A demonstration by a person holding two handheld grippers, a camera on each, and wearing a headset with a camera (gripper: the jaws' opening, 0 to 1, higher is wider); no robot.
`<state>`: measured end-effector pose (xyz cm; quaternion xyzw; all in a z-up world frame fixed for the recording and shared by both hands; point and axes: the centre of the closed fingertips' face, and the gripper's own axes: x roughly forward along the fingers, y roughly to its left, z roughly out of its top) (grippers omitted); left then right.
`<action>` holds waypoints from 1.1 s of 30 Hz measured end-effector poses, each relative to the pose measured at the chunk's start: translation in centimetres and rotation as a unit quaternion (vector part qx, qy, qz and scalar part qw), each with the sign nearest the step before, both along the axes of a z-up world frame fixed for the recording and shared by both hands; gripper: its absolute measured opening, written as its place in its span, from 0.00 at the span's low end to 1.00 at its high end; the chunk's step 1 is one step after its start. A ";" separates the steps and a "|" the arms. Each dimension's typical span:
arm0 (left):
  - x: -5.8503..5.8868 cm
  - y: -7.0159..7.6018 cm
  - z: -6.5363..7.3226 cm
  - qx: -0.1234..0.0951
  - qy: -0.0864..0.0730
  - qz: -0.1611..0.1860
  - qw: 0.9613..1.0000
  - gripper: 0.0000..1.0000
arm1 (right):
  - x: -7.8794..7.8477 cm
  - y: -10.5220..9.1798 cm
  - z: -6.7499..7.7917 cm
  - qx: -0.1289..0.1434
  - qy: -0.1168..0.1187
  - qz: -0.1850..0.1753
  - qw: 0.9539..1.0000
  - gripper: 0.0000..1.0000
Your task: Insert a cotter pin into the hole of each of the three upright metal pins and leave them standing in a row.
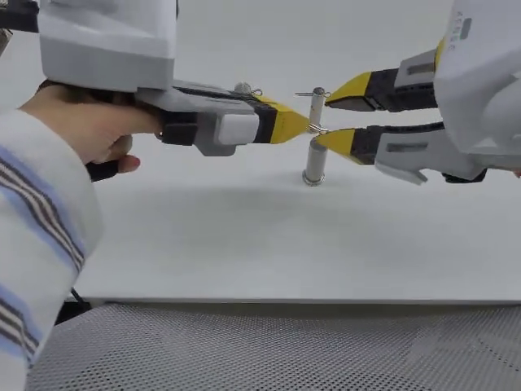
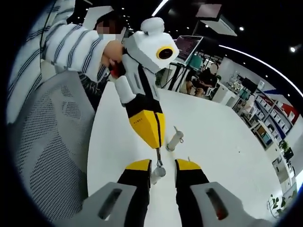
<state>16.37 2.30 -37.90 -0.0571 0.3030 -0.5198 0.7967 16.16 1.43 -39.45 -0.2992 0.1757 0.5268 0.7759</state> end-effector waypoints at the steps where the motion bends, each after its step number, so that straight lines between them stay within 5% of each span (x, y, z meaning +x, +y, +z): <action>1: -0.1 0.1 0.2 0.000 -0.009 -0.006 1.000 0.00 | -0.1 0.0 -0.1 0.005 0.011 -0.002 1.000 0.16; 5: -0.6 0.0 1.0 0.003 -0.061 -0.038 0.997 0.00 | -0.6 0.3 -0.1 0.036 0.044 0.003 0.998 0.15; 8: -0.9 0.0 1.3 -0.005 -0.054 -0.042 0.998 0.00 | -1.1 0.4 -0.2 0.060 0.073 0.005 0.996 0.14; 11: -1.3 -0.1 1.6 0.002 -0.094 -0.071 0.993 0.00 | -1.2 0.2 -0.6 0.062 0.089 0.006 0.994 0.17; 14: -1.9 -0.6 1.9 -0.017 -0.086 -0.083 0.993 0.00 | -1.6 0.4 -1.0 0.088 0.118 0.002 0.989 0.15; 19: -2.7 -1.0 1.7 -0.007 -0.111 -0.113 0.987 0.00 | -1.3 -0.3 -0.9 0.113 0.141 0.009 0.983 0.03; 33: -4.1 -1.6 1.0 0.019 -0.145 -0.184 0.972 0.00 | -3.9 -0.2 -0.5 0.090 0.146 0.056 0.984 0.00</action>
